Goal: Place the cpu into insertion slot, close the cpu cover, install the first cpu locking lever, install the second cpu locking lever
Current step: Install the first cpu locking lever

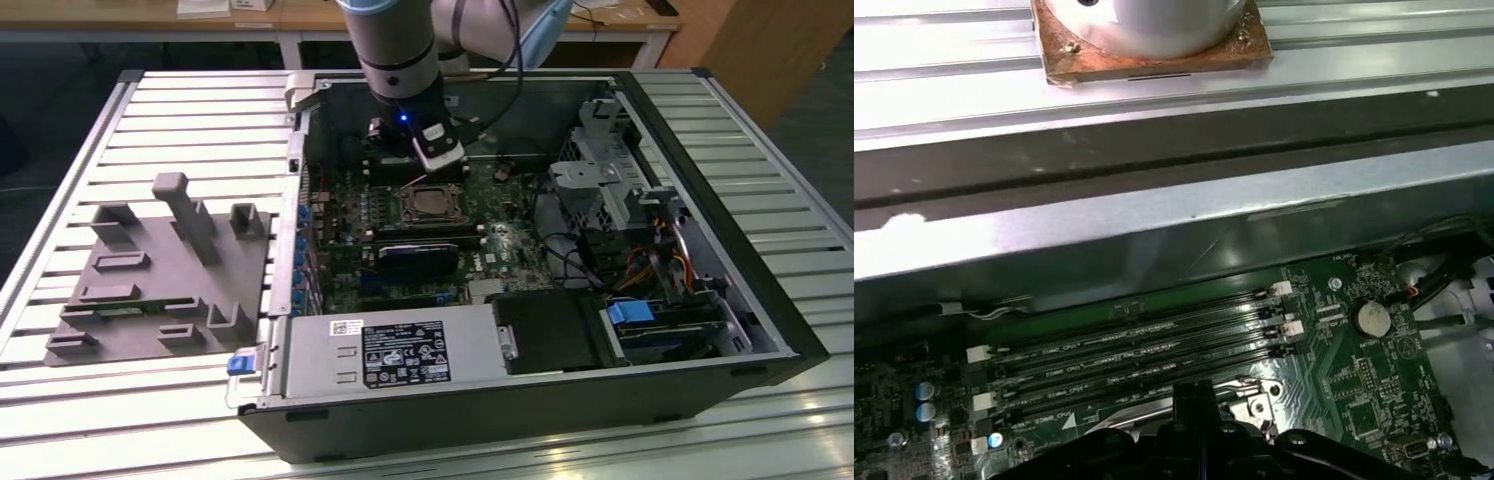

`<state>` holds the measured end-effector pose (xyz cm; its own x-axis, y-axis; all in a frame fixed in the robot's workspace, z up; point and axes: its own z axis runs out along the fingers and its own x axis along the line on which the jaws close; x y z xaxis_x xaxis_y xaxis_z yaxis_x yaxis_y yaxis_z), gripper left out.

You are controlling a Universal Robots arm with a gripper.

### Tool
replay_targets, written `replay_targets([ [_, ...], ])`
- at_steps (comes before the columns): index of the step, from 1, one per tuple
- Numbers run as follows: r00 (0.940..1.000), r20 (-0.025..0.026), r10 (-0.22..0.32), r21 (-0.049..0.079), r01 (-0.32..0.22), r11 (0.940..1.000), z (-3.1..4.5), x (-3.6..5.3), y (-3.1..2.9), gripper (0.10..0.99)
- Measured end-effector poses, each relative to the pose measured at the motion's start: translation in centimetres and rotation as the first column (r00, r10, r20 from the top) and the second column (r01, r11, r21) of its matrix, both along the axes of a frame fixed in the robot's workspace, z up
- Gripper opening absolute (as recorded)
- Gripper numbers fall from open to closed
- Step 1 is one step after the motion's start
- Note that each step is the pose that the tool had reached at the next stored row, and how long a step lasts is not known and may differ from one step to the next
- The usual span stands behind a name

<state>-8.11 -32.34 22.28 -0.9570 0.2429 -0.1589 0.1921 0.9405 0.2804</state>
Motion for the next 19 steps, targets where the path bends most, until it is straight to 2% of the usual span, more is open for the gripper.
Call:
replay_targets([
  [3,1.0,-0.0001,0.0,0.0,0.0,1.0,-0.2,0.24,0.07,0.102],
  [8,1.0,0.0,-0.001,0.0,0.001,1.0,-0.52,0.33,0.62,0.102],
  [12,1.0,0.0003,-0.001,-0.001,0.001,1.0,-0.79,0.34,0.79,0.102],
  [16,1.0,0.0053,-0.001,-0.003,0.001,1.0,-1.09,0.33,0.82,0.102],
  [19,1.0,0.0054,-0.001,-0.003,0.001,1.0,-1.13,0.33,0.82,0.102],
])
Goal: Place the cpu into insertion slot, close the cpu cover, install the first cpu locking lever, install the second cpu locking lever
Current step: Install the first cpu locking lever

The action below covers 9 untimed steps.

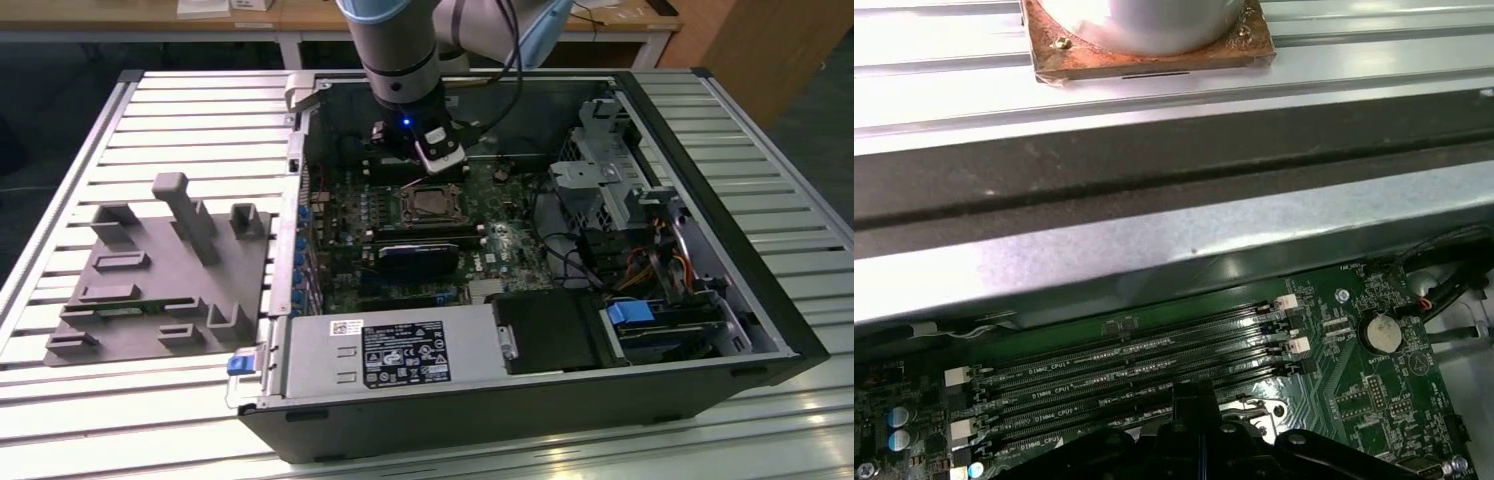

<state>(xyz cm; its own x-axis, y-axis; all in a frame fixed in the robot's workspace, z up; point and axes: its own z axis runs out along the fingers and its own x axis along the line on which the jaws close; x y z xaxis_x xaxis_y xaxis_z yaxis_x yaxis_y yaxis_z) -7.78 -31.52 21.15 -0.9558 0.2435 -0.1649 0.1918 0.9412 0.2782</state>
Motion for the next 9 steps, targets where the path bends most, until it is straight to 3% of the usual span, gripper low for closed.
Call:
replay_targets([
  [4,1.0,0.0016,-0.001,-0.001,0.001,1.0,-0.02,-0.01,0.01,0.102],
  [9,0.9997,0.0176,-0.016,-0.016,0.016,0.9997,-0.35,-0.08,0.0,0.102],
])
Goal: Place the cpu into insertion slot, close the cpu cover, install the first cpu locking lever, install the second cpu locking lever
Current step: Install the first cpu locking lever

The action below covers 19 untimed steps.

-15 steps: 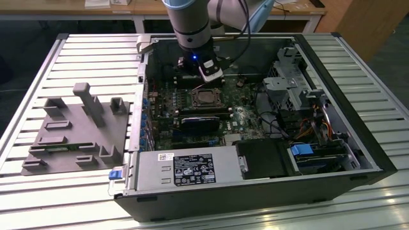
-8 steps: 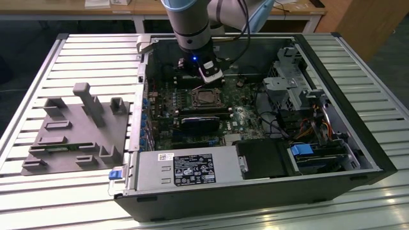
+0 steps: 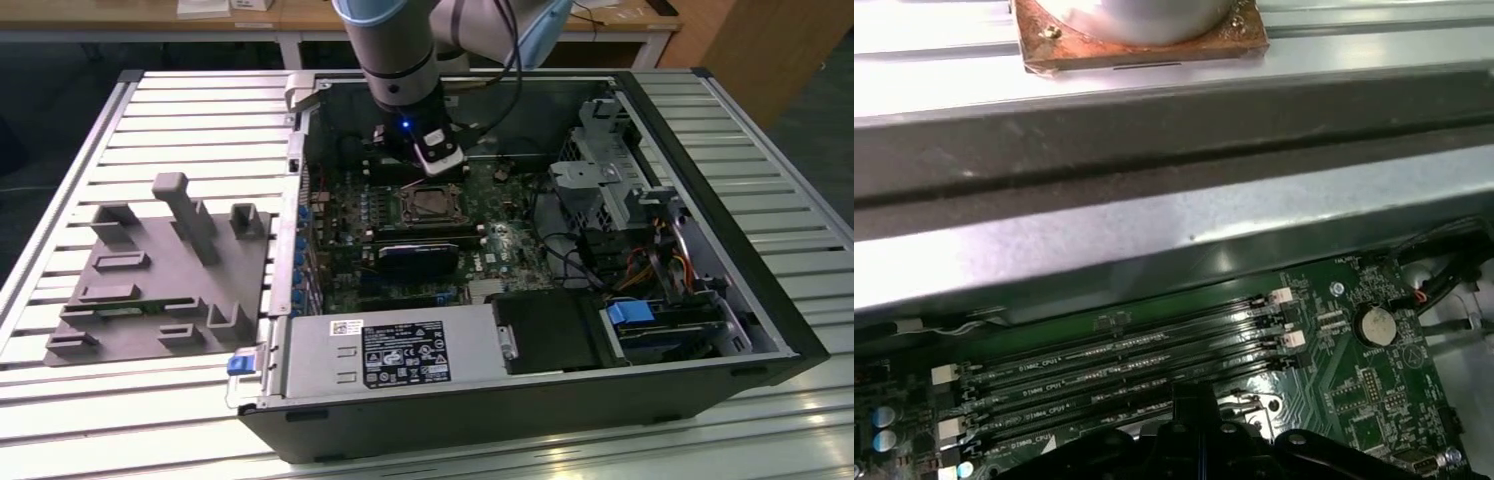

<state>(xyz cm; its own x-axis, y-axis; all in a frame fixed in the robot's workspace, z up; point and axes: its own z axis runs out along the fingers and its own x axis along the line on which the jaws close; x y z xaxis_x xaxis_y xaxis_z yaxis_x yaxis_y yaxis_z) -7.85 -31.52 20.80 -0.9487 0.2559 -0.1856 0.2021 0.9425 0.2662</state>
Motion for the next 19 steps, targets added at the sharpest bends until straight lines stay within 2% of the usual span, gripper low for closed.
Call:
replay_targets([
  [9,0.9992,0.0057,-0.04,-0.001,0.04,0.9992,-0.06,-0.07,0.31,0.102],
  [15,0.9955,0.0136,-0.094,-0.001,0.094,0.9956,-0.11,-0.08,0.52,0.102],
  [19,0.9938,0.0167,-0.11,-0.001,0.11,0.994,-0.14,-0.07,0.98,0.102],
])
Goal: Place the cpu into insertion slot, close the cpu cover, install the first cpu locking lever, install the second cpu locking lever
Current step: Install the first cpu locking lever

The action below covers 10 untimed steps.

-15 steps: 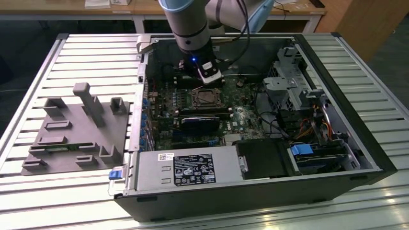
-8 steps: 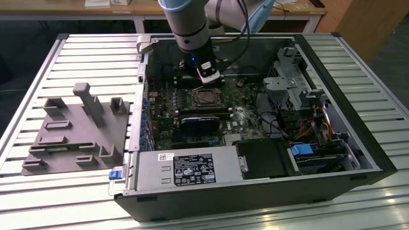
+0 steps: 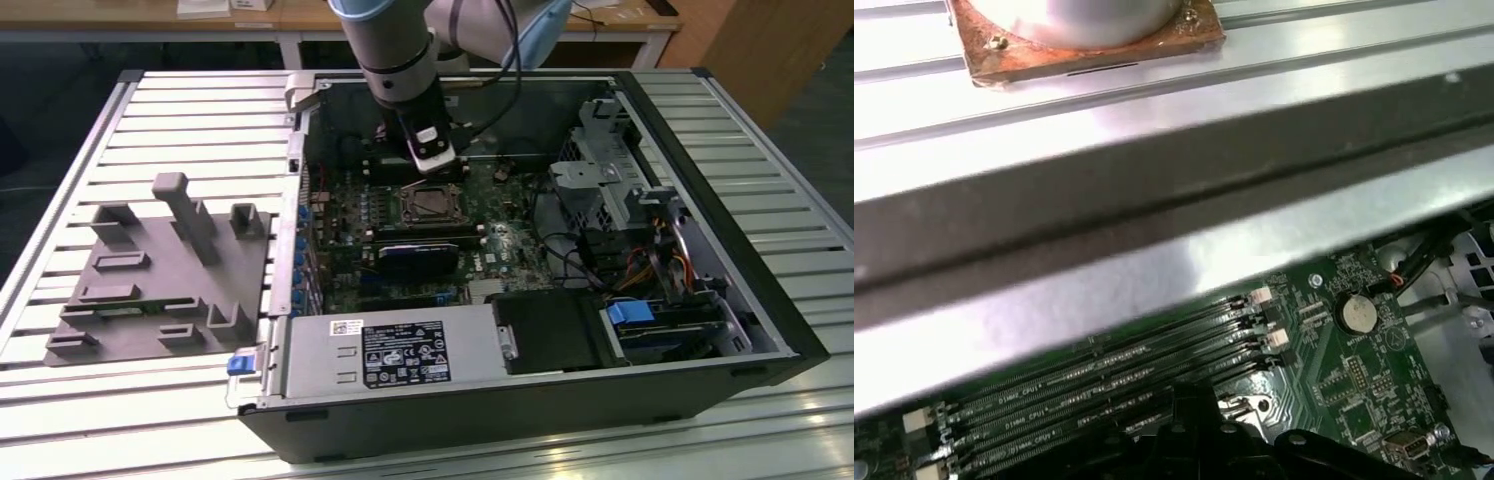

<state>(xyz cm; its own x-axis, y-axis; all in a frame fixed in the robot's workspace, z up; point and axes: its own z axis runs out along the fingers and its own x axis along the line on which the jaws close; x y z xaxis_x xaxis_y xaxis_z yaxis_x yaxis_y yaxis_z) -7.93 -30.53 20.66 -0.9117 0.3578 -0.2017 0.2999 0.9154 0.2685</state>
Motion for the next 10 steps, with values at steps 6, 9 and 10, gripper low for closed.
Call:
replay_targets([
  [6,0.9996,0.0024,-0.029,-0.012,0.029,0.9995,-0.12,0.0,0.26,0.102],
  [9,0.9991,0.0039,-0.041,-0.014,0.041,0.9991,-0.16,0.0,0.4,0.102],
  [10,0.9991,0.004,-0.041,-0.014,0.041,0.9991,-0.16,0.0,0.41,0.102],
])
